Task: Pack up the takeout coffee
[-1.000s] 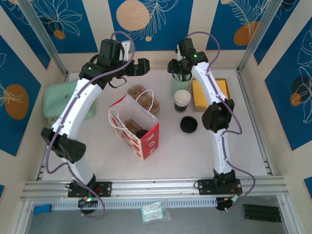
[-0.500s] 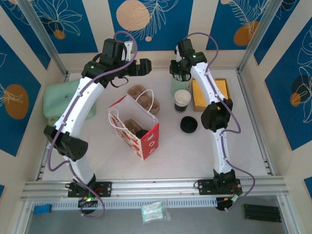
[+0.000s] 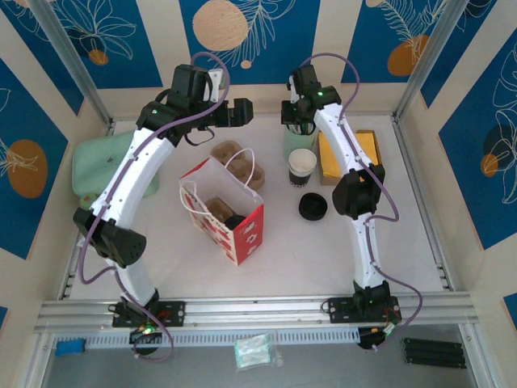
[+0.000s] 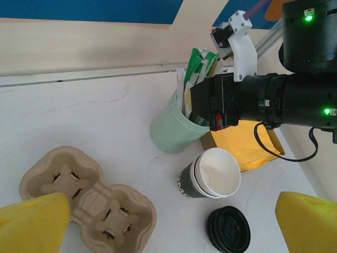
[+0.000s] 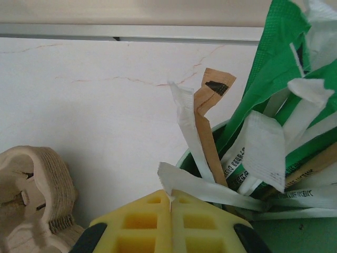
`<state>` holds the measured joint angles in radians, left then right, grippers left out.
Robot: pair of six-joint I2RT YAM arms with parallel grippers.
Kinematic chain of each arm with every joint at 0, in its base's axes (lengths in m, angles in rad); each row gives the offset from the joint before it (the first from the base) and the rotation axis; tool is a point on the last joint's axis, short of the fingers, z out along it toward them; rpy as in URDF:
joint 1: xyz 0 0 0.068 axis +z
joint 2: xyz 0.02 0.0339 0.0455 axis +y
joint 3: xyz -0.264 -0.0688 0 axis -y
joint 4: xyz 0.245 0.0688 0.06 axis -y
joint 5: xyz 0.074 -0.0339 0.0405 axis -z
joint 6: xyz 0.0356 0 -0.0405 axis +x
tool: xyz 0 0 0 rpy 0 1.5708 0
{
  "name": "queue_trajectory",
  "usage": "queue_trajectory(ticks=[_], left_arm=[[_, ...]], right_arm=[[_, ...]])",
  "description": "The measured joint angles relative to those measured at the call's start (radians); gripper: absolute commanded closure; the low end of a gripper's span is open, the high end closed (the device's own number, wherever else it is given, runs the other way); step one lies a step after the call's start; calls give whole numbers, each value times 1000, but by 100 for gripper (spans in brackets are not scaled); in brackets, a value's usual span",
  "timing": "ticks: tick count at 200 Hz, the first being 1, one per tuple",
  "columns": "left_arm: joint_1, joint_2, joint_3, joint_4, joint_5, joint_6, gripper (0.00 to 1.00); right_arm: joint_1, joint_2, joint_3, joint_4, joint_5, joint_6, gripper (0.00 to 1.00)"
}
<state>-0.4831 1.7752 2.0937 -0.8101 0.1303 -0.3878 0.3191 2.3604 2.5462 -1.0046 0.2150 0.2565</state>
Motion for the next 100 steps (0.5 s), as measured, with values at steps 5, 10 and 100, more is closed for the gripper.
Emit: queue_trajectory(ticks=[5, 10, 100], left_arm=[[0, 0, 0, 0, 0, 0, 1], [0, 0, 0, 0, 0, 0, 0], [-6, 0, 0, -17, -1, 1, 0]], right_arm=[[0, -4, -1, 0, 3, 0, 100], [0, -9, -3, 0, 6, 0, 100], [0, -153, -44, 20, 18, 2, 100]])
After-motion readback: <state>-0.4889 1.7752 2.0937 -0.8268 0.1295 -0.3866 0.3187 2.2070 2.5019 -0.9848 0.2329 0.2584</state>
